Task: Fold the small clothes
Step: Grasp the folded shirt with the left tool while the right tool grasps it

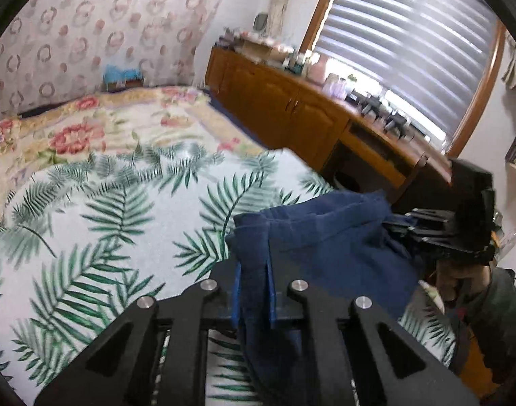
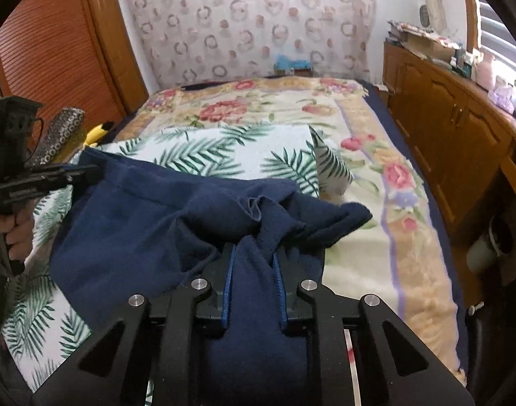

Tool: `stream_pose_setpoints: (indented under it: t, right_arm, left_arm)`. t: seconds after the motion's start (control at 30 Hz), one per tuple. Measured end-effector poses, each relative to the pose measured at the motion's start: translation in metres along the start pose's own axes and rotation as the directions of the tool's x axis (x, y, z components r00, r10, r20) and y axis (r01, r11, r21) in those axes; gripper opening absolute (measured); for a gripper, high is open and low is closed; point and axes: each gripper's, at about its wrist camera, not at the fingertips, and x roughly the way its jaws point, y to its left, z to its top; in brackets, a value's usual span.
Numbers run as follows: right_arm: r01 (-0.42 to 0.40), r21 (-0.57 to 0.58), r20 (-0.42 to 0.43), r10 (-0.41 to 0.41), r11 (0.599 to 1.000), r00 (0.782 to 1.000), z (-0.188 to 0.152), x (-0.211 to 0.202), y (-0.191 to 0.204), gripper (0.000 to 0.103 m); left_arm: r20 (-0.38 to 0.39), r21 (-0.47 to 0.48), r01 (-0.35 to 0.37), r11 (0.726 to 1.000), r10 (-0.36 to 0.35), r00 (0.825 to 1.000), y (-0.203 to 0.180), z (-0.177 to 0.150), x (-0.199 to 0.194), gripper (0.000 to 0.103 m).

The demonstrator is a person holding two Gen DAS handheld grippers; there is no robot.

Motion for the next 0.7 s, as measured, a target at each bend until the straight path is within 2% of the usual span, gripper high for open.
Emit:
stream_pose_setpoints:
  t: [0.2, 0.27, 0.3, 0.33, 0.4, 0.47, 0.53, 0.7]
  right_arm:
    - [-0.050, -0.039, 0.035, 0.052, 0.998, 0.998, 0.011, -0.010, 0.016, 0.020]
    - [-0.048, -0.054, 0.040, 0.050, 0.997, 0.998, 0.014, -0.008, 0.024, 0.028]
    - [-0.044, -0.059, 0.048, 0.047, 0.997, 0.998, 0.015, -0.007, 0.027, 0.038]
    - [-0.039, -0.056, 0.050, 0.042, 0.998, 0.998, 0.016, -0.005, 0.028, 0.055]
    - [-0.033, -0.034, 0.047, 0.035, 0.999, 0.998, 0.019, 0.002, 0.026, 0.068]
    - [-0.040, -0.011, 0.027, 0.040, 0.999, 0.999, 0.024, 0.013, 0.023, 0.070]
    - [-0.039, 0.002, 0.002, 0.039, 0.999, 0.999, 0.027, 0.023, 0.022, 0.077]
    - [0.007, 0.023, -0.065, -0.005, 1.000, 0.998, 0.027, 0.049, 0.012, 0.085]
  left_arm:
    - [0.049, -0.014, -0.066, 0.998, 0.067, 0.997, 0.012, 0.000, -0.035, 0.008]
    - [0.044, -0.025, -0.107, 0.994, 0.108, 0.993, 0.023, -0.003, -0.040, 0.008]
    - [0.032, -0.033, -0.120, 0.992, 0.121, 0.992, 0.030, -0.006, -0.040, 0.008]
    - [0.016, -0.041, -0.135, 0.990, 0.136, 0.991, 0.037, -0.009, -0.037, 0.008]
    - [-0.004, -0.041, -0.153, 0.987, 0.153, 0.988, 0.043, -0.013, -0.032, 0.008]
    - [-0.019, -0.033, -0.172, 0.985, 0.172, 0.985, 0.046, -0.018, -0.025, 0.009]
    - [-0.030, -0.033, -0.182, 0.983, 0.181, 0.983, 0.047, -0.021, -0.017, 0.009]
    - [-0.040, -0.036, -0.185, 0.982, 0.184, 0.982, 0.050, -0.025, -0.009, 0.009]
